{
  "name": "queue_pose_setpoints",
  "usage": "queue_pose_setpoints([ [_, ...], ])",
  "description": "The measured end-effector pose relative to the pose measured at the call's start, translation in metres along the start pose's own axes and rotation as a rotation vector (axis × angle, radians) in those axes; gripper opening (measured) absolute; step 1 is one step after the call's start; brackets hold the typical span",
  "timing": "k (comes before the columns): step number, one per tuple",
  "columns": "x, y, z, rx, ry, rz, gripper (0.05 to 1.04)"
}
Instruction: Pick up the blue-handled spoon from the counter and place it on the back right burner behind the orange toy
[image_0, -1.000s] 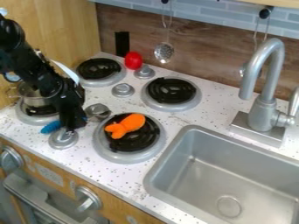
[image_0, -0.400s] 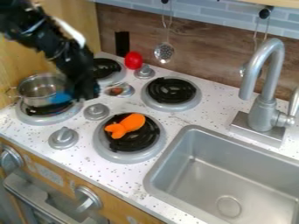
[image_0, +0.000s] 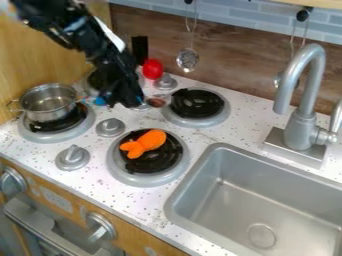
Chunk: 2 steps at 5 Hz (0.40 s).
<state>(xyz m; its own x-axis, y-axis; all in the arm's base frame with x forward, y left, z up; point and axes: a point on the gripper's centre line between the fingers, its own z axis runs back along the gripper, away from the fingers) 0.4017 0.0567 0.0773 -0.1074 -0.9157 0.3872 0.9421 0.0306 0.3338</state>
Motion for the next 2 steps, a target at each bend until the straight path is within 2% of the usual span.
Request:
queue_pose_setpoints([
  [1, 0.005, 0.011, -0.025, -0.035, 0.012, -0.084, 0.165],
  [2, 0.002, 0.017, -0.04, -0.043, 0.016, -0.124, 0.165],
])
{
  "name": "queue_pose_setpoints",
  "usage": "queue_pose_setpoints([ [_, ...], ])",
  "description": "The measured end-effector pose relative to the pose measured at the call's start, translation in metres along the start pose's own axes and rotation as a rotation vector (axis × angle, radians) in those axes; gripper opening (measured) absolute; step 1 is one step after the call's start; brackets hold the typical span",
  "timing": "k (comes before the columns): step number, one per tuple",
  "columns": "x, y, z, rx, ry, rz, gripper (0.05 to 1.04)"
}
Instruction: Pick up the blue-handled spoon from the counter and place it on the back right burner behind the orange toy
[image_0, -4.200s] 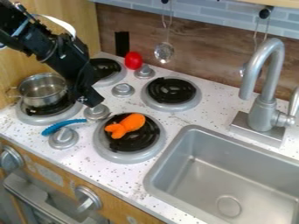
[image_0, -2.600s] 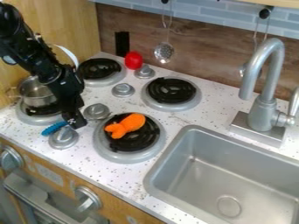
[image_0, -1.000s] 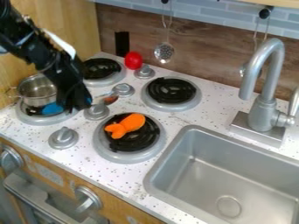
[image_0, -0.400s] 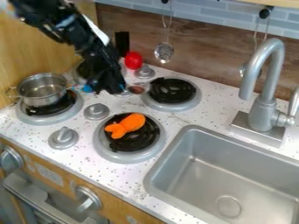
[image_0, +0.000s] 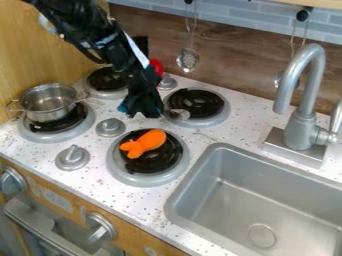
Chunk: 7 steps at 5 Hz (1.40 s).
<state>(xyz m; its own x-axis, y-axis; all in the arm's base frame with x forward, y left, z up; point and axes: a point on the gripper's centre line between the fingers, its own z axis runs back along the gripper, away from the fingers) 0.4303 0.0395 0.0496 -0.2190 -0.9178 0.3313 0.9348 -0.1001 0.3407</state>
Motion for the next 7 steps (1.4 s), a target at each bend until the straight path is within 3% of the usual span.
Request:
queue_pose_setpoints([
  [1, -0.003, -0.003, -0.012, -0.017, 0.012, -0.018, 0.165],
  [3, 0.001, 0.004, -0.019, -0.005, 0.016, -0.038, 0.165],
  [5, 0.015, 0.037, -0.009, 0.07, 0.025, -0.072, 0.165],
  [6, 0.022, 0.053, -0.004, 0.113, -0.013, -0.091, 0.165],
  [7, 0.016, 0.053, -0.016, 0.152, 0.021, -0.163, 0.165],
])
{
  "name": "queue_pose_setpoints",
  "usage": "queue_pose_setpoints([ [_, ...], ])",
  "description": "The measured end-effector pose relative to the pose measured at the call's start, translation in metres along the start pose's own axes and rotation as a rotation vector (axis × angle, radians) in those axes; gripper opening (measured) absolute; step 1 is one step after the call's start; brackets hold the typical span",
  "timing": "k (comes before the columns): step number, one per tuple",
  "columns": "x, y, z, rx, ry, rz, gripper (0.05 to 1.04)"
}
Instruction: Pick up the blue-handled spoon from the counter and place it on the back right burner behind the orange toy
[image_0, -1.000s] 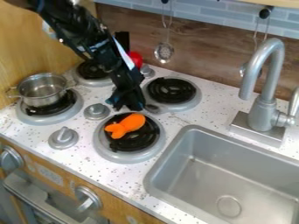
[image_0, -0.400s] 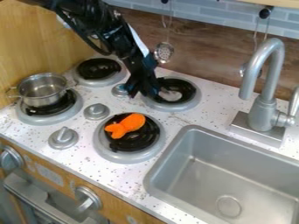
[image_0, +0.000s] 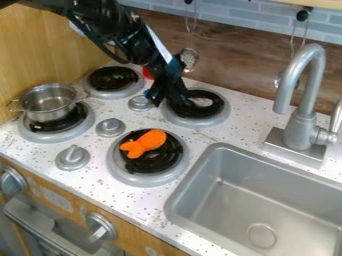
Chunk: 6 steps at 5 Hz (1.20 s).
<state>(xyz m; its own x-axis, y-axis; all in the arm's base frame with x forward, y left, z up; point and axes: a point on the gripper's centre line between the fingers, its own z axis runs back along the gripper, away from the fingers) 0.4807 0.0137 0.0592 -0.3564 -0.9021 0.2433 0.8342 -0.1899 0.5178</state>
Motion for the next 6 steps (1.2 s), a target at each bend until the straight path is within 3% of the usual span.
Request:
queue_pose_setpoints([
  [1, 0.001, -0.008, -0.018, -0.018, -0.02, -0.032, 0.165],
  [4, 0.0, -0.001, -0.024, -0.025, -0.046, -0.027, 0.194],
  [6, -0.001, 0.004, -0.022, 0.027, -0.025, 0.007, 0.678],
])
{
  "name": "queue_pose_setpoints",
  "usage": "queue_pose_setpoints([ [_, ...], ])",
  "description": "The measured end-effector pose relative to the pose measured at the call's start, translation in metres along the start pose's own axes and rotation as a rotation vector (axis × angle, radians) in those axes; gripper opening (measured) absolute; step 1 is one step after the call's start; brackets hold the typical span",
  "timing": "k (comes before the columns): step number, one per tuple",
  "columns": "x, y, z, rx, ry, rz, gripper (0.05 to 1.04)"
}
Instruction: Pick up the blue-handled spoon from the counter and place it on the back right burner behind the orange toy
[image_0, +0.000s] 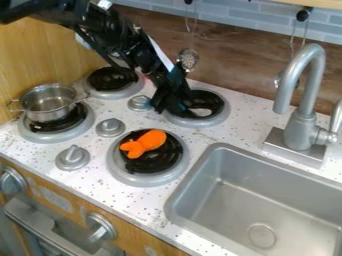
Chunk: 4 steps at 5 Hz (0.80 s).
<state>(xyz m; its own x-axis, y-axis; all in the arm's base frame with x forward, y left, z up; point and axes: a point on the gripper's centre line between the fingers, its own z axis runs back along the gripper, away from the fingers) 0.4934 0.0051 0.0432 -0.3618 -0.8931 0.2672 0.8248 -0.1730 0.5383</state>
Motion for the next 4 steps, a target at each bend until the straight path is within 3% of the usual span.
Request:
queue_pose_setpoints([
  [1, 0.0, 0.002, 0.002, 0.03, 0.013, -0.004, 0.93],
  [2, 0.007, -0.006, 0.004, 0.037, -0.002, -0.013, 0.992],
  [3, 0.02, -0.013, 0.004, 0.07, -0.056, -0.027, 0.993],
  [4, 0.03, -0.004, 0.018, 0.119, -0.067, -0.034, 0.994],
])
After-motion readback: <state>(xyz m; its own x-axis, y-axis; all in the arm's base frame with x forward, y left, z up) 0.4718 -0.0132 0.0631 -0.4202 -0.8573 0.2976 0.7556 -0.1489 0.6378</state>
